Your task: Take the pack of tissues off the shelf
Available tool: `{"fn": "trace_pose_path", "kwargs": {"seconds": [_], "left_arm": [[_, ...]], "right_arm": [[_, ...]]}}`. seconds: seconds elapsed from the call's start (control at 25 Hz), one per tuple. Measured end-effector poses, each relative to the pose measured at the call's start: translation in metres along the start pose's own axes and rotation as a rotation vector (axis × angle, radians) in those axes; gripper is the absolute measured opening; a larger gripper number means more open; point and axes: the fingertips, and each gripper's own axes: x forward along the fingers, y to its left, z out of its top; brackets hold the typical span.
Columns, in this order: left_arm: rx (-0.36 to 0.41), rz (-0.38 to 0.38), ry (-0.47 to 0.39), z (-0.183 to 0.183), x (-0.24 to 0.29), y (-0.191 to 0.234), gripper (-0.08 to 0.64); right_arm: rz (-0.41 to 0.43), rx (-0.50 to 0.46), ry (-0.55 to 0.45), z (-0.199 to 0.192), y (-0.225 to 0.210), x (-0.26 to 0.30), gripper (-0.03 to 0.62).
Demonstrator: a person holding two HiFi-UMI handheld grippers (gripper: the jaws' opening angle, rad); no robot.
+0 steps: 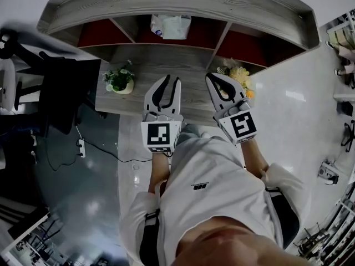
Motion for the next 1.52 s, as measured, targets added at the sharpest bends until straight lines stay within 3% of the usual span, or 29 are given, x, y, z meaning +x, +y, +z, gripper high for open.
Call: {"fn": "trace_pose_path", "kwargs": {"seconds": [0.56, 0.76, 0.96, 1.52], "left_arm": [[-0.01, -0.098, 0.009, -0.004, 0.05, 0.024, 0.091], [-0.007, -0.134, 0.013, -0.006, 0.07, 0.027, 0.09], [0.002, -0.153, 0.01, -0.004, 0.088, 0.032, 0.091], [0.008, -0.184, 0.039, -0.013, 0.129, 0.03, 0.091]], "right_arm": [[-0.074, 0.021, 0.011, -0.002, -0.018, 0.043, 0.026], [-0.116, 0.028, 0.097, -0.02, -0.03, 0.05, 0.026], [-0.132, 0.034, 0.04, -0.01, -0.035, 0.063, 0.026], [-0.166, 0.056, 0.053, -0.02, -0.053, 0.076, 0.026]]}}
